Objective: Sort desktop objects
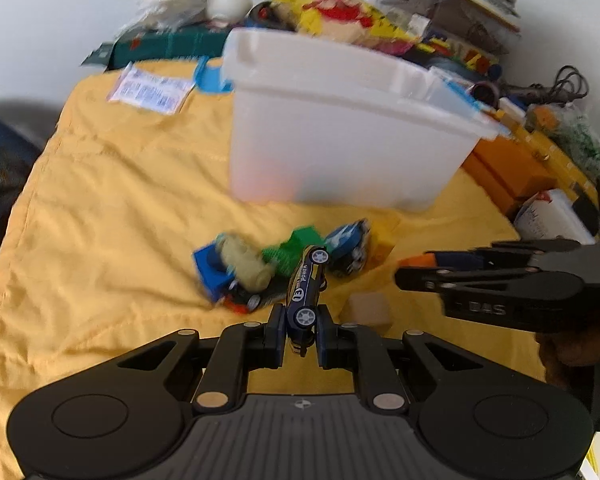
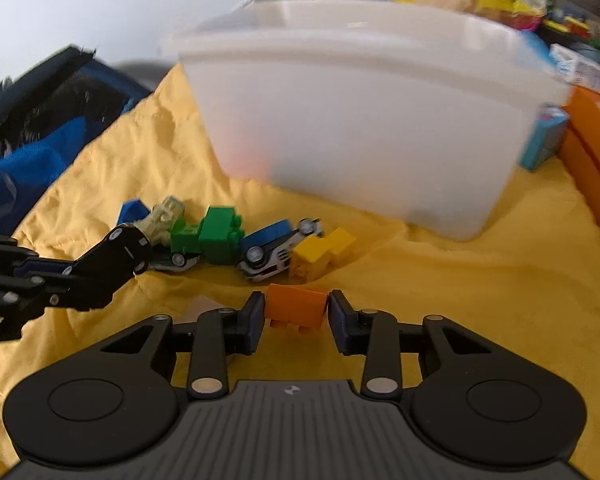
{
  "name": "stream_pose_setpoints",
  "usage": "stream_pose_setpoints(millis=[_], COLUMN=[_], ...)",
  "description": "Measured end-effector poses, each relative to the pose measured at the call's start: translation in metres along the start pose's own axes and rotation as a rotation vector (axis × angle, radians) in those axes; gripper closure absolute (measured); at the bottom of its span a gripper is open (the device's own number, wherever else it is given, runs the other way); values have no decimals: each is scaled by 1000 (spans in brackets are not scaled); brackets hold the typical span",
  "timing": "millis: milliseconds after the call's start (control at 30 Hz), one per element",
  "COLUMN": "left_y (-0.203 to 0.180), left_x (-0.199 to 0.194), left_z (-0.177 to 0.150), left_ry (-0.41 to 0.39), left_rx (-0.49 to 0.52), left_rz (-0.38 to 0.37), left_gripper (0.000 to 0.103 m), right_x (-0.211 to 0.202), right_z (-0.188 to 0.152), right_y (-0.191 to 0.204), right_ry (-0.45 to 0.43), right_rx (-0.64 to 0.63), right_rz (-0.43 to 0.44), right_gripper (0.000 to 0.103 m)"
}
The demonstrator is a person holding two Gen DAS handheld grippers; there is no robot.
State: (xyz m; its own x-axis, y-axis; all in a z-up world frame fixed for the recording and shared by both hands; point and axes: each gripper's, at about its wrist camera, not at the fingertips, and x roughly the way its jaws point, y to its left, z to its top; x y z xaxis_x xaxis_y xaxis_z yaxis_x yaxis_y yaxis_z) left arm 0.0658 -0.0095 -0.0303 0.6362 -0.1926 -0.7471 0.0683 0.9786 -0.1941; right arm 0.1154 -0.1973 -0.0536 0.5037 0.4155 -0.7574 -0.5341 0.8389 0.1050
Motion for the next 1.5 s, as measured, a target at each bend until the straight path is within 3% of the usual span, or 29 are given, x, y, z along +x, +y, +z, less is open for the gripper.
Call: stream_pose_setpoints(millis=[233, 567, 633, 733, 767, 933, 1067, 1167, 1200, 1233, 1267, 1500], left_y=[-10, -13, -11, -12, -12, -26, -49, -62, -63, -60, -57, -42], left_x=[-19, -42, -36, -17, -10, 23, 36, 52, 58, 62, 63, 40], left_z=[36, 90, 85, 60, 49, 0, -15, -16, -15, -12, -9, -3], left_ry=[-77, -177, -144, -59, -34, 82, 91, 86, 90, 92, 87, 46], left_rx=[39, 61, 70, 107, 118, 144, 144, 175, 171, 159, 145, 122], left_rz=[-28, -41, -39, -46, -41, -33, -54, -22, -7, -7, -13, -27], left_gripper=[86, 86, 83, 62, 59, 60, 60, 58, 61, 70, 71, 71], right_x=[-65, -124, -127, -125, -123, -111, -105, -102, -102, -101, -101, -102], right_z=[13, 68, 72, 66, 62, 43, 36, 32, 31, 31, 30, 28], right_y=[-32, -64, -68, -70, -69, -63, -58, -55, -54, -54, -54, -56], right_ry=[-114, -294, -308, -301, -294, -236, -214, -199, -195, -192, -189, -188], right_rx=[86, 128, 130, 143, 146, 160, 156, 155, 154, 153, 153, 160], right_rz=[21, -15, -21, -15, -11, 8, 21, 23, 23, 23, 23, 16], right_gripper=[65, 65, 65, 65, 65, 65, 65, 65, 65, 65, 65, 65])
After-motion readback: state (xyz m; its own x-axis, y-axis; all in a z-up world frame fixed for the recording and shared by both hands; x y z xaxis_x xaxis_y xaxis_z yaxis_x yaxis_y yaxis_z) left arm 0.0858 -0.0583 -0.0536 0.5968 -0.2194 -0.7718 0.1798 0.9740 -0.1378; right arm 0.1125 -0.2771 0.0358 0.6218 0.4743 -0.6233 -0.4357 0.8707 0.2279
